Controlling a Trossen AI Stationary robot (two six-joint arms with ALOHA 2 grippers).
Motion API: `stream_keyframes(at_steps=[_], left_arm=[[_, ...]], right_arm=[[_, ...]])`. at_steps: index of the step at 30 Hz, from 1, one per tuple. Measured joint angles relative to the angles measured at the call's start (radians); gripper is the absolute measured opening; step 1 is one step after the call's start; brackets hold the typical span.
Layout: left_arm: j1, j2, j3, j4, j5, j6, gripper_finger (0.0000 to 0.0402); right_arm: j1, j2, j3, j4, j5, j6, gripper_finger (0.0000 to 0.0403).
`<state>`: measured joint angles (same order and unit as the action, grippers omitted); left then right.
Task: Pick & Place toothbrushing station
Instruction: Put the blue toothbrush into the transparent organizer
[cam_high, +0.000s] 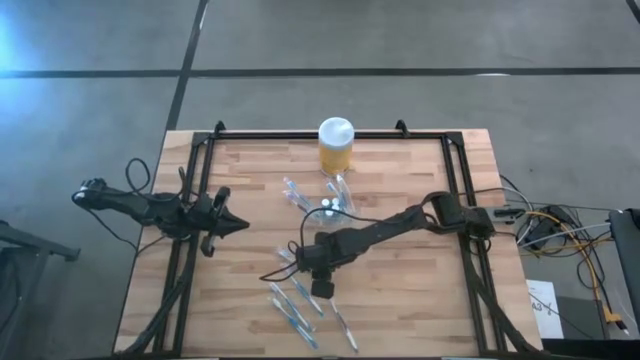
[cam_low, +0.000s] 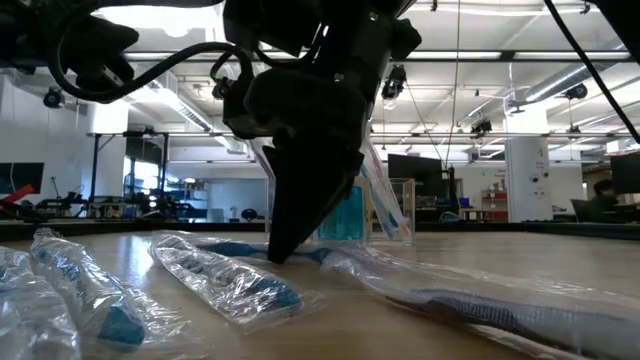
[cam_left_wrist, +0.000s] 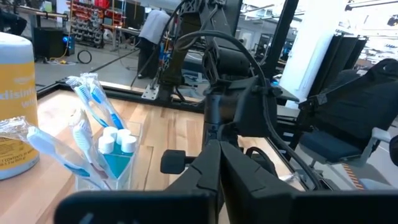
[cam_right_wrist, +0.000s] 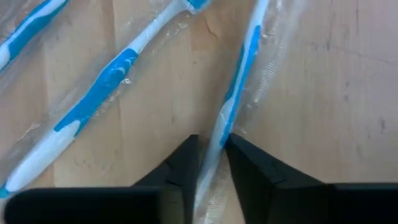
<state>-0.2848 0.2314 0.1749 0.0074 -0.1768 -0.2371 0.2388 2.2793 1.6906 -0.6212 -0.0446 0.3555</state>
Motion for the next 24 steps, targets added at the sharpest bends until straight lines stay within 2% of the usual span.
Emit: stream_keyframes(at_steps=[4, 16, 20, 24], left_arm=[[0.000, 0.000, 0.000, 0.000, 0.000, 0.000, 0.0007], [0.000, 0.000, 0.000, 0.001, 0.000, 0.009, 0.0012], [0.000, 0.000, 0.000, 0.002, 0.000, 0.023, 0.0008], [0.000, 0.006, 0.000, 0.011, 0.003, 0.033, 0.0010]], right_arm=[[0.006, -0.022, -0.004, -0.004, 0.045, -0.049, 0.0023], [0.058, -0.218, -0.026, 0.019, 0.179, -0.155, 0.0021], [0.091, -0.339, -0.104, 0.191, 0.191, -0.241, 0.0021], [0.121, -0.485, -0.289, 0.482, 0.245, -0.345, 0.0021]])
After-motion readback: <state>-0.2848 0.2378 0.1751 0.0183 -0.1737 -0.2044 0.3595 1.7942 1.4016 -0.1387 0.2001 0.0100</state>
